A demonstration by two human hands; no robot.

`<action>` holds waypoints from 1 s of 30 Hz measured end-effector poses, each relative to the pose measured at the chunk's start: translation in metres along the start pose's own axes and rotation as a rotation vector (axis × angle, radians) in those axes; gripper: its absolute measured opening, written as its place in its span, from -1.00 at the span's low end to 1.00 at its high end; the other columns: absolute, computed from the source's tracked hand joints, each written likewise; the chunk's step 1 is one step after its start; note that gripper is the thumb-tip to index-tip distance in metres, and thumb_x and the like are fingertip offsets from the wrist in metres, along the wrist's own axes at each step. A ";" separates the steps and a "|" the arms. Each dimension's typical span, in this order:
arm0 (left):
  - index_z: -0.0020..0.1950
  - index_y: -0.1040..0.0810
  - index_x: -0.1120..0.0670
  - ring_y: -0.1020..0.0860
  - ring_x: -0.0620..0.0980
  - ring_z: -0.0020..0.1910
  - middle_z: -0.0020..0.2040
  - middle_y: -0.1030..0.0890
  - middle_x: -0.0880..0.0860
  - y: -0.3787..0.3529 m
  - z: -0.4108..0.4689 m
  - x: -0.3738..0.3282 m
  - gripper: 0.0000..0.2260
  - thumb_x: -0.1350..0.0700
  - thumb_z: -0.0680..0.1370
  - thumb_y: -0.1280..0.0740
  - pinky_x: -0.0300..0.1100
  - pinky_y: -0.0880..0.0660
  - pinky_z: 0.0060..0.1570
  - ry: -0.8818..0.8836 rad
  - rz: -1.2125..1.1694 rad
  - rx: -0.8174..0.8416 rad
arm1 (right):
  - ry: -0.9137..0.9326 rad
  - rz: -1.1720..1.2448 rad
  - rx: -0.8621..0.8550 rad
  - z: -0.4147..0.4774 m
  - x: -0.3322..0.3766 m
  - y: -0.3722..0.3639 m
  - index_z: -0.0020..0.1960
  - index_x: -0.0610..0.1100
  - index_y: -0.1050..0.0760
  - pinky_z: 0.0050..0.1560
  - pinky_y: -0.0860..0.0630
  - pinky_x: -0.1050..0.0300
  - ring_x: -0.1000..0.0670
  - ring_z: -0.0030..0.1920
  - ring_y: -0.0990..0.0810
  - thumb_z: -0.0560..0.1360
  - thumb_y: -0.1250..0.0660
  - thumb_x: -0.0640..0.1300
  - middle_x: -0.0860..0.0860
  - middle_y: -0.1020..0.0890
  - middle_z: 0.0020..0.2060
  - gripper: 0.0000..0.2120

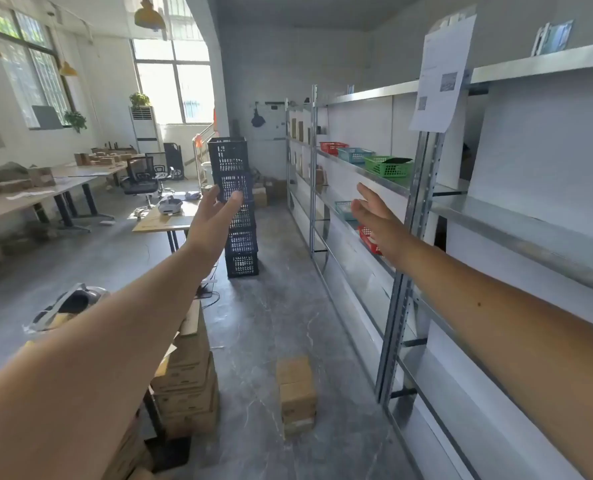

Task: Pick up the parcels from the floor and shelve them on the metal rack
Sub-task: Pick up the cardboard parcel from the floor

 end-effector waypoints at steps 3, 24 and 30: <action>0.69 -0.18 -0.05 -0.41 0.04 0.48 0.59 -0.36 0.04 -0.007 0.007 0.011 -0.33 -0.17 0.65 -0.35 0.02 -0.38 0.40 0.034 0.016 -0.012 | -0.014 0.038 0.005 0.012 -0.016 0.003 0.69 0.10 -0.04 0.60 -0.13 -0.11 -0.07 0.66 -0.14 0.62 -0.20 0.24 -0.06 -0.15 0.68 -0.28; 0.63 -0.36 0.05 -0.41 0.08 0.52 0.58 -0.43 0.03 -0.091 0.064 0.122 -0.02 -0.52 0.35 -0.24 0.03 -0.32 0.42 0.246 0.332 -0.059 | -0.247 0.138 0.156 0.113 -0.189 0.036 0.67 0.12 -0.13 0.51 -0.30 -0.20 -0.15 0.61 -0.27 0.36 -0.27 0.52 -0.04 -0.24 0.65 -0.01; 0.65 -0.33 0.05 -0.34 0.10 0.58 0.63 -0.38 0.06 -0.096 0.080 0.174 -0.02 -0.51 0.37 -0.20 0.20 -0.20 0.59 0.310 0.383 -0.042 | -0.298 0.187 0.192 0.142 -0.231 0.014 0.68 0.08 -0.11 0.48 -0.28 -0.14 -0.14 0.61 -0.27 0.64 -0.19 0.25 -0.05 -0.22 0.66 -0.32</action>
Point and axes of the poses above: each hand's wrist, its own z-axis towards the middle knuckle, its own y-axis out of the back of the hand, x = y × z, the point moved 6 cm from there along z, towards the middle knuckle
